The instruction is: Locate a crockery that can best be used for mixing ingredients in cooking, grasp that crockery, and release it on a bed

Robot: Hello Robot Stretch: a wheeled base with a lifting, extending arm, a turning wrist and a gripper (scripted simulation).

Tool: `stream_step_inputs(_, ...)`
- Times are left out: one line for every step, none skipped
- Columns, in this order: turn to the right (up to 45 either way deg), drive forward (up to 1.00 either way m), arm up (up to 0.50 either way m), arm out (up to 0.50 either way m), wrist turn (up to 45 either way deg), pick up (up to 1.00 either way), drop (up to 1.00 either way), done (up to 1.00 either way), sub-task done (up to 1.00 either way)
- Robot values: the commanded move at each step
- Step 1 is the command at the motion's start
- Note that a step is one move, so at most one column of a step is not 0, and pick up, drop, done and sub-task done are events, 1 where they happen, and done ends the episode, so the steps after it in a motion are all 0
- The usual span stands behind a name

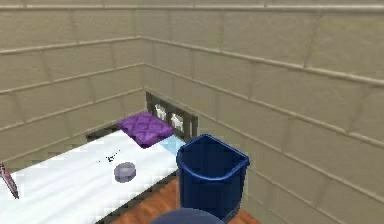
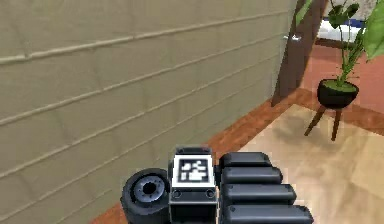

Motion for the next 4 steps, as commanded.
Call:
stream_step_inputs(-9.0, 0.0, 0.0, 0.0, 0.0, 0.0, 0.0, 0.0, 0.0)
stream_step_inputs(0.0, 0.05, 0.0, 0.0, 0.0, 0.0, 0.0, 0.0, 0.0)
stream_step_inputs(-24.0, 0.0, 0.0, 0.0, 0.0, 0.0, 0.0, 0.0, 0.0)
stream_step_inputs(0.0, 0.6, 0.0, 0.0, 0.0, 0.0, 0.0, 0.0, 0.0)
